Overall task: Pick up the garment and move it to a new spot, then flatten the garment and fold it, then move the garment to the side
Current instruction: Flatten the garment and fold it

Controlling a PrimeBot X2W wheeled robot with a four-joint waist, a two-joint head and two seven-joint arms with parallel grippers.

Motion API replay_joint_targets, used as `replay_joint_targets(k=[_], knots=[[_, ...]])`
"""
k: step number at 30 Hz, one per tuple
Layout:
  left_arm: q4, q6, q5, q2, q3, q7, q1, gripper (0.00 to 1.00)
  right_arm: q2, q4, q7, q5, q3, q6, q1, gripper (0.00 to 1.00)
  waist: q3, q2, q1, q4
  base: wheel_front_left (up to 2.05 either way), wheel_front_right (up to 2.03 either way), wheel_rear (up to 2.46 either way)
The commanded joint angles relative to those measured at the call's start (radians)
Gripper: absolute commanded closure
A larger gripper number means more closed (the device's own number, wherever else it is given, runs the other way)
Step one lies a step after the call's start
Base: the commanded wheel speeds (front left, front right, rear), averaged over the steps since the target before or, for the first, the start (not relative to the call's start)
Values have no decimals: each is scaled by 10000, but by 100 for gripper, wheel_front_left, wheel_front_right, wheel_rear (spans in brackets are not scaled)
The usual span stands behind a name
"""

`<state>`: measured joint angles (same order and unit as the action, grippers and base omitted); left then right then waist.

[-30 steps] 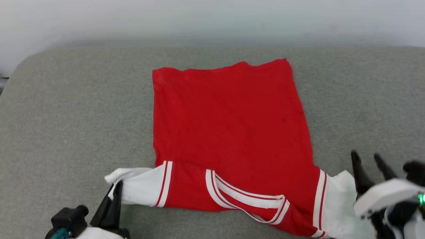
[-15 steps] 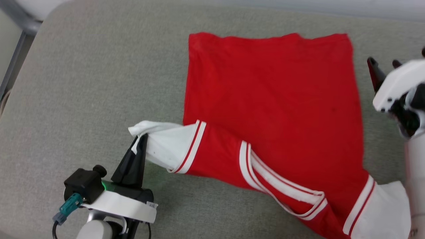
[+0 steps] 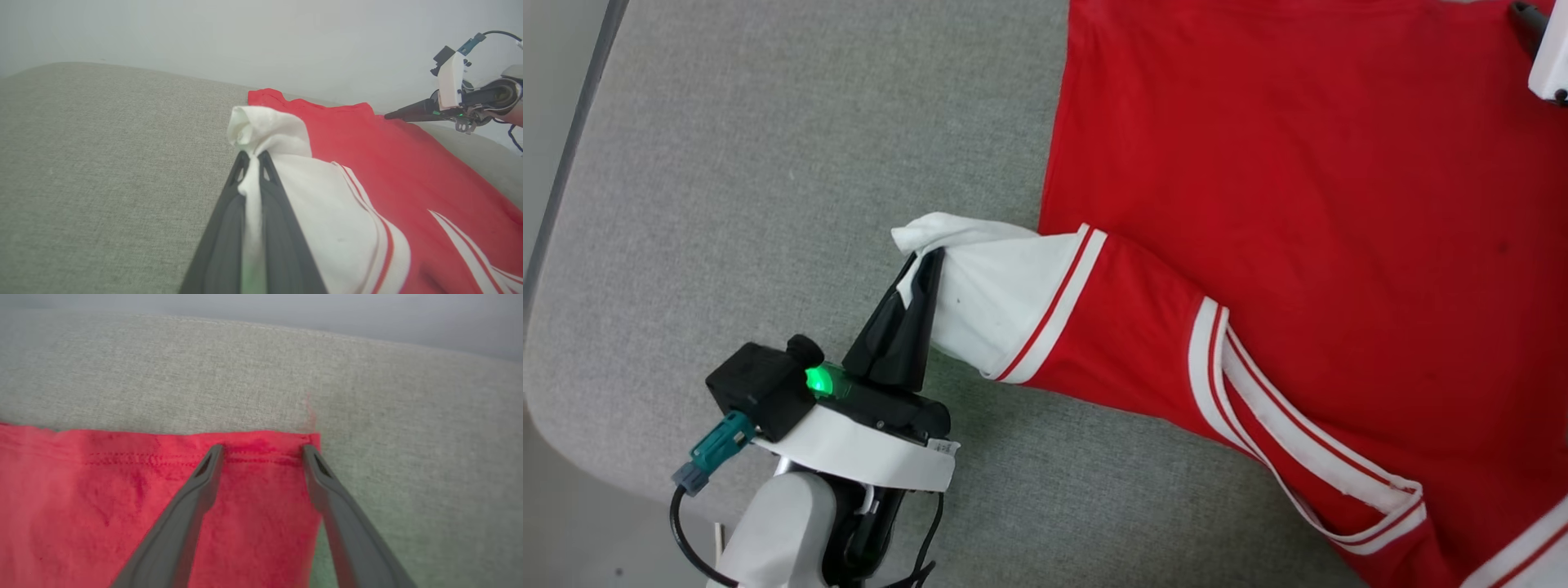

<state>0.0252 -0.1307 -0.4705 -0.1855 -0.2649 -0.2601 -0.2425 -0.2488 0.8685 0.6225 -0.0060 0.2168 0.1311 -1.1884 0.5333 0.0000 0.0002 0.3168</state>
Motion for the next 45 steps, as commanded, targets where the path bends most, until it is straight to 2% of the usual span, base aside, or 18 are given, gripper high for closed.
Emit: replay_joint_targets(k=[1, 4, 7, 9, 10, 13, 22, 27, 31, 36, 41, 45], knots=[[55, 2, -16, 7, -44, -70, -168, 100, -49, 98, 2, -119, 37, -7, -140, 0, 376, 0, -2, 314, 0, 0, 0], [95, 2, -84, 37, -63, -70, -300, 100, 9, 680, 485, -314, -26, -6, -71, 0, 565, 0, -2, 379, 0, 0, 0], [116, 2, -76, 52, 12, -69, -316, 100, 165, 1549, 1678, -535, 103, -6, 399, 0, 635, 0, -2, 317, 0, 0, 0], [114, 2, -93, 82, 30, -69, -338, 100, 226, 1867, 2349, -762, 286, -6, 600, 76, 666, 0, -2, 311, 0, 0, 0], [104, 2, -104, 86, 34, -69, -345, 100, 285, 1947, 2606, -896, 350, -10, 658, 100, 652, 0, -2, 310, 0, 0, 0], [21, 1, -109, 67, 45, -71, -311, 100, 475, 1727, 2671, -1039, 486, -4, 517, 100, 545, 0, -2, 309, 0, 0, 0], [-338, 1, -46, -15, 88, -71, 98, 100, -180, 486, 2409, -969, 505, -10, -46, 100, -483, 0, -2, 52, 0, 0, 0], [-515, 1, 9, -55, 327, -71, 505, 100, -476, -200, 2322, -411, 68, -9, 465, 100, -1402, 0, -2, -319, 0, 0, 0], [-661, 1, 139, -74, 553, -71, 901, 100, -818, -986, 2477, 347, -251, -9, 1386, 100, -2131, 0, -2, -739, 0, 0, 0], [-831, 1, 299, -142, 894, -71, 1349, 100, -1137, -2546, 2725, 1415, -331, -9, 3204, 100, -2887, 0, -2, -1321, 0, 0, 0], [-1016, 1, 438, -175, 961, -71, 1802, 100, -1170, -4722, 2935, 2216, 313, -9, 5745, 100, -3558, 0, -2, -1805, 0, 0, 0], [-1113, 1, 567, -162, 1024, -69, 2093, 100, -730, -6519, 3071, 2568, 1170, -9, 8043, 100, -3983, 0, -2, -2154, 0, 0, 0]])
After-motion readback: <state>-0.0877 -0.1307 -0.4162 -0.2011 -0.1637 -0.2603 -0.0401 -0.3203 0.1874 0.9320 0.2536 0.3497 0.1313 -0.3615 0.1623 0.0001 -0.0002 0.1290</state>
